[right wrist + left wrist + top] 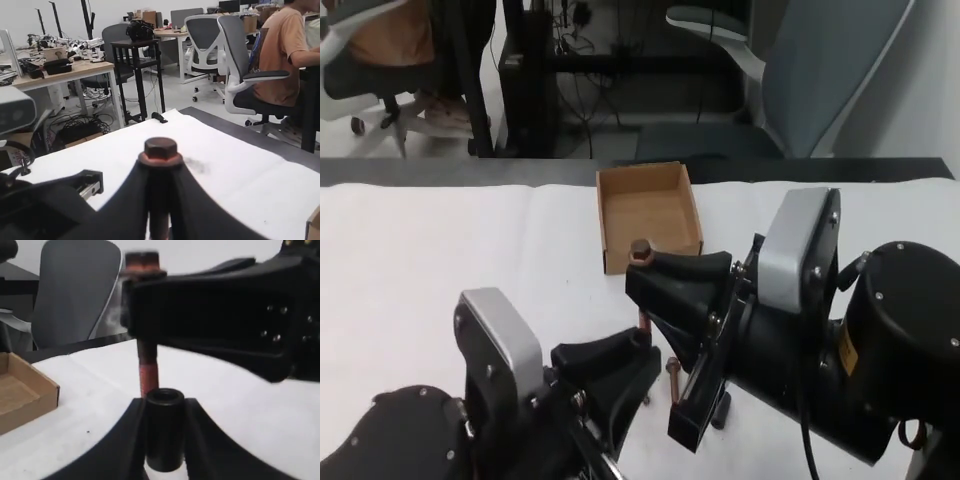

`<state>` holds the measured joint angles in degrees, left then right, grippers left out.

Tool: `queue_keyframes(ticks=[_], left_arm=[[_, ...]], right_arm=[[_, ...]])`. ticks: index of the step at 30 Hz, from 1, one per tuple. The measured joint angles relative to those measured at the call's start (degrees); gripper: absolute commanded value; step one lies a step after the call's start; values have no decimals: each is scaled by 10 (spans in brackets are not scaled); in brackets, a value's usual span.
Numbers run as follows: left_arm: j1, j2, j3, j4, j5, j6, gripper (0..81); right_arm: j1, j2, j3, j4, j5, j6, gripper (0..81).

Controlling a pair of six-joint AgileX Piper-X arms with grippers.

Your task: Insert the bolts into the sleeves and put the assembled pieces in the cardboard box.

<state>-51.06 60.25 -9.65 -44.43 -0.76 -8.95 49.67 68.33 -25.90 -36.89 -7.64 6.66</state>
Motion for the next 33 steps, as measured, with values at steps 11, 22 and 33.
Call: queue_keyframes(ticks=[11,22,33], left_arm=[[0,0,0,21,-4,17,18],[0,0,0,25,-12,17,18],[0,0,0,-3,-12,17,18]], right_arm=[[0,2,2,-51,0,15,3],[1,2,2,-51,-22,43,3],[1,2,1,-20,-25,42,3]])
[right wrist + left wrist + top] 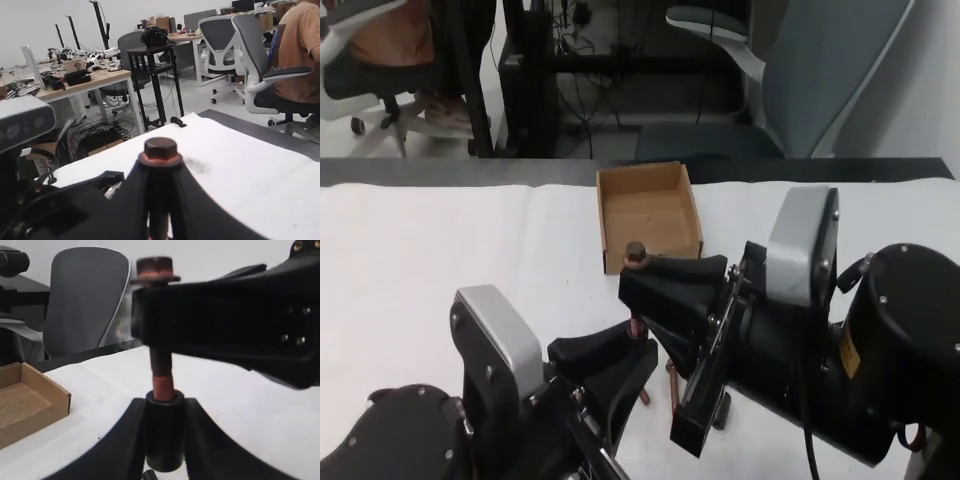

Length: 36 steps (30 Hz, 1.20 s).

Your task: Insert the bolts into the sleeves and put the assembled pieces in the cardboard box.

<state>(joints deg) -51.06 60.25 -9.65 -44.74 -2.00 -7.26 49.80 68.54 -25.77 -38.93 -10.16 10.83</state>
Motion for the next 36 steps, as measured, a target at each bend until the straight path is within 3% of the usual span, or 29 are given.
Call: queue_keyframes(ticks=[6,8,10,13,14,15,21,24,31,36], left_arm=[[0,0,0,-3,-11,0,18],[0,0,0,-6,-11,0,18],[2,0,0,-9,-11,0,18],[10,0,0,-12,-17,0,18],[14,0,0,-12,-19,0,18],[18,0,0,-13,-22,0,18],[54,1,0,2,-13,22,18],[98,20,-11,28,15,34,18],[230,159,-143,103,137,35,18],[262,289,-273,116,177,30,18]], right_arm=[[0,0,5,0,-1,0,0],[0,0,8,2,-6,0,50],[0,0,9,9,-10,5,223],[0,0,12,13,-18,19,609],[0,0,12,13,-18,23,685],[0,0,12,13,-15,26,700],[0,-19,13,18,26,34,700],[0,-56,13,45,64,35,567],[-3,-119,11,258,175,83,539],[-28,-107,-15,427,210,165,539]])
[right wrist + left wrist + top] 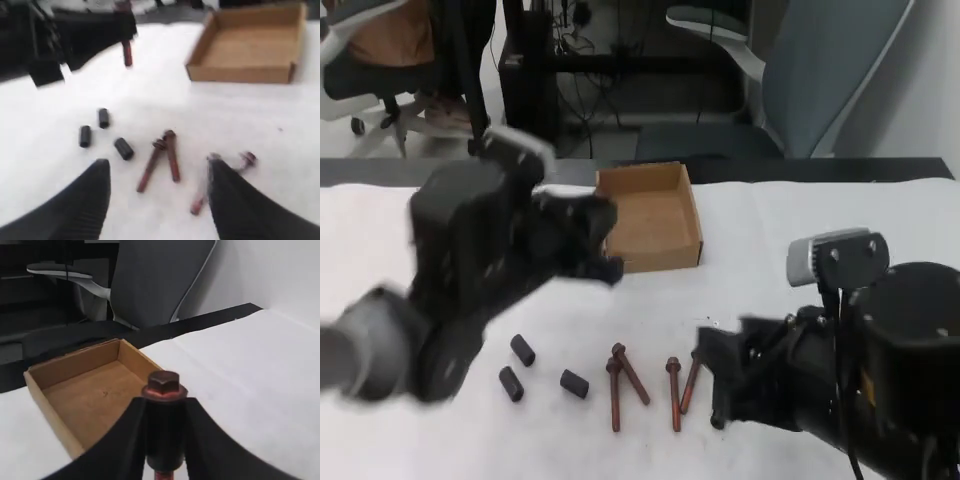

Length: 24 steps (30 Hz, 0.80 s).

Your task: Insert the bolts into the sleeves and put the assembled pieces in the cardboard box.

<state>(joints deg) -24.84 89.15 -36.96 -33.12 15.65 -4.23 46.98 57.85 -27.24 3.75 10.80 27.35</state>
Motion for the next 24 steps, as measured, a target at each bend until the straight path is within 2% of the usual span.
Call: queue_keyframes(ticks=[4,9,10,12,16,20,22,24], left_arm=[[2,113,-134,29,9,0,18],[4,248,-299,80,12,2,3],[6,275,-332,92,12,2,45],[9,326,-390,108,12,2,197],[10,379,-449,122,12,2,700],[13,375,-457,123,12,4,700],[13,362,-459,128,12,2,700],[15,343,-460,141,12,-2,700]], right_arm=[[-38,44,-30,96,15,56,539],[-78,143,-68,119,7,88,539],[-82,163,-76,120,1,92,539],[-90,214,-96,123,-20,94,539],[-90,298,-140,129,-46,96,539],[-92,356,-174,162,-48,96,533],[-92,373,-181,177,-45,97,465],[-92,376,-188,190,-38,97,343]])
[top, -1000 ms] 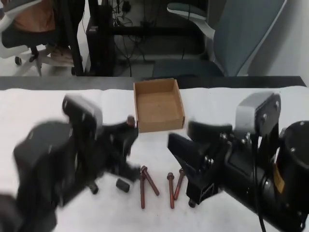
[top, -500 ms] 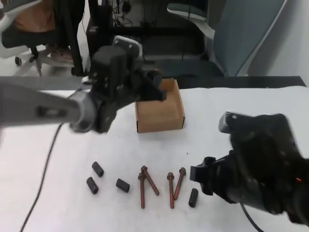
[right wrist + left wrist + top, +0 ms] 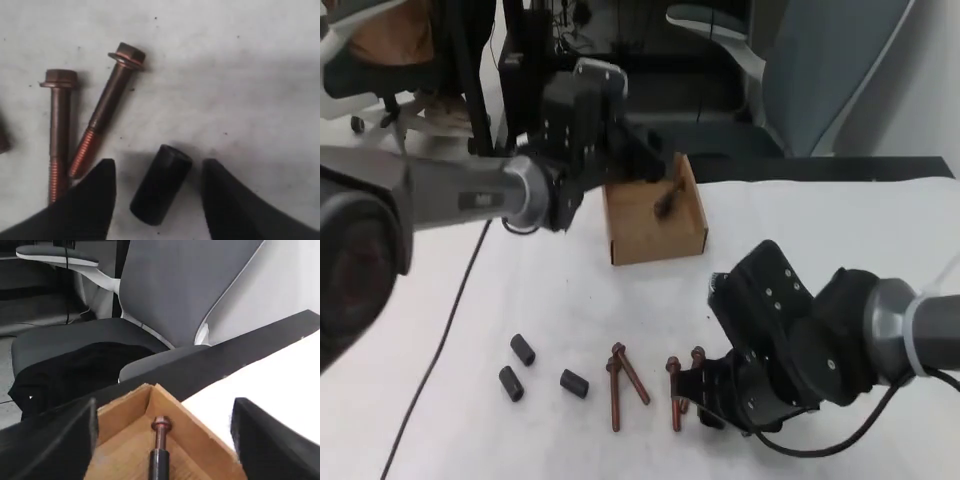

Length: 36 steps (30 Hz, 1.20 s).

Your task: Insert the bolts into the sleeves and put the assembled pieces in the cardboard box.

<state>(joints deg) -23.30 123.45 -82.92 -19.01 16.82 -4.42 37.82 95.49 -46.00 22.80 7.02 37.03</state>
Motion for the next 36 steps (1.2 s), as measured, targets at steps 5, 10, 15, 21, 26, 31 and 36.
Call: queue_keyframes(ticks=[5,10,15,21,26,31,36], left_arm=[[6,-64,-1,89,8,-2,700],[6,-139,-3,299,13,6,700],[1,-177,21,497,13,6,700],[-26,-184,126,543,-18,-53,700],[-65,-184,189,538,-68,-91,700],[-96,-184,208,523,-102,-124,700],[-111,-184,210,517,-150,-146,700]], right_arm=[[0,3,-4,32,39,-4,3],[0,2,-5,40,51,-41,6],[0,-27,2,82,91,-70,6],[0,-127,14,125,128,-98,6],[0,-207,31,137,130,-100,6],[0,-239,33,138,143,-100,6],[0,-241,33,139,145,-100,6]])
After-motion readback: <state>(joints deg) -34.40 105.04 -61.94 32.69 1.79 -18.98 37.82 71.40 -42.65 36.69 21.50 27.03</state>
